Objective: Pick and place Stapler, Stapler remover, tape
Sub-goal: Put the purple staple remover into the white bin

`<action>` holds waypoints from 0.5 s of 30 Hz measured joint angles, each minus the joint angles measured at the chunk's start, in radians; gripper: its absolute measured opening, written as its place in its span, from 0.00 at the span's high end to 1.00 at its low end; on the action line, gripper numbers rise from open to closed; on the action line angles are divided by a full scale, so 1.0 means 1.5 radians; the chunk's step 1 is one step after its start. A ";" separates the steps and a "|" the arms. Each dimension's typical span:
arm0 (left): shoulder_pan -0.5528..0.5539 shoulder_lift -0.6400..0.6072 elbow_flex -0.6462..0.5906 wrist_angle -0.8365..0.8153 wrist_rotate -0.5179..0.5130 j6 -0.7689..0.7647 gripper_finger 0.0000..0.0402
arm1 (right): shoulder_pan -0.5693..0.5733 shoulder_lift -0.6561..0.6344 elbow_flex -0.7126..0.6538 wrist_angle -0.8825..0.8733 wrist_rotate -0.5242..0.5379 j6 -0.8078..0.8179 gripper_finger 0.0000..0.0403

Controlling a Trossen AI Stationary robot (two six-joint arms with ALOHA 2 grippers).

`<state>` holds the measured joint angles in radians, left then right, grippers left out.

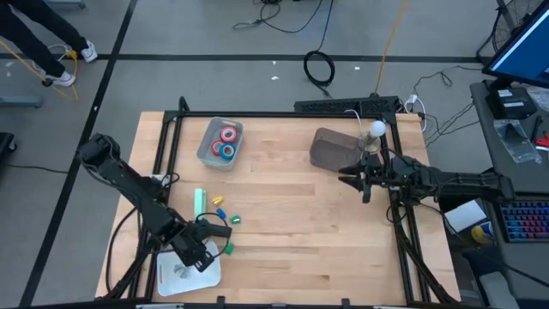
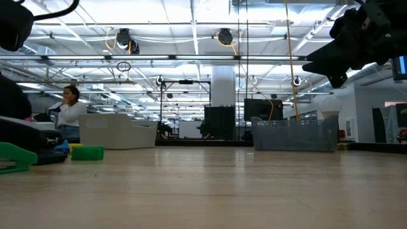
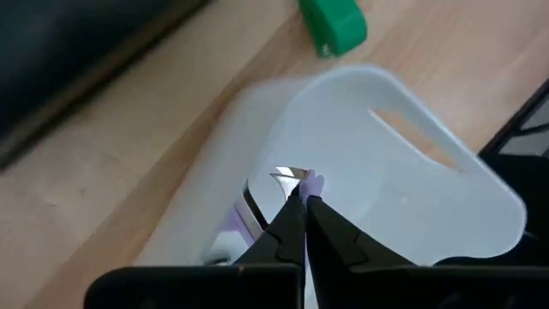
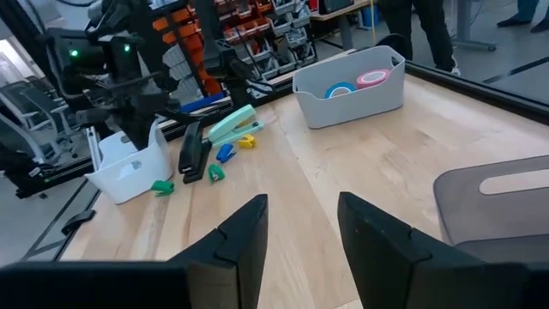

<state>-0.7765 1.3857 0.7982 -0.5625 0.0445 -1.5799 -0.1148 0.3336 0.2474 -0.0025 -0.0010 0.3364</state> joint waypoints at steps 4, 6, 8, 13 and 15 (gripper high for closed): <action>0.006 0.034 0.000 0.024 0.034 0.000 0.99 | -0.008 0.000 0.000 0.002 0.000 -0.001 0.66; 0.006 0.042 0.000 0.040 0.035 0.000 0.99 | -0.012 0.000 0.000 0.002 0.000 0.000 0.66; 0.009 0.046 0.000 0.053 0.034 0.000 0.99 | -0.015 0.000 0.000 0.003 0.000 0.000 0.66; 0.010 0.045 0.000 0.069 0.018 0.001 0.98 | -0.016 0.000 0.000 0.004 0.000 0.000 0.66; 0.010 0.045 0.000 0.066 0.017 -0.006 0.98 | -0.016 0.000 0.000 0.004 0.000 -0.001 0.66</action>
<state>-0.7615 1.4536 0.7982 -0.4641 0.0704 -1.5886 -0.1390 0.3340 0.2477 0.0032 -0.0013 0.3355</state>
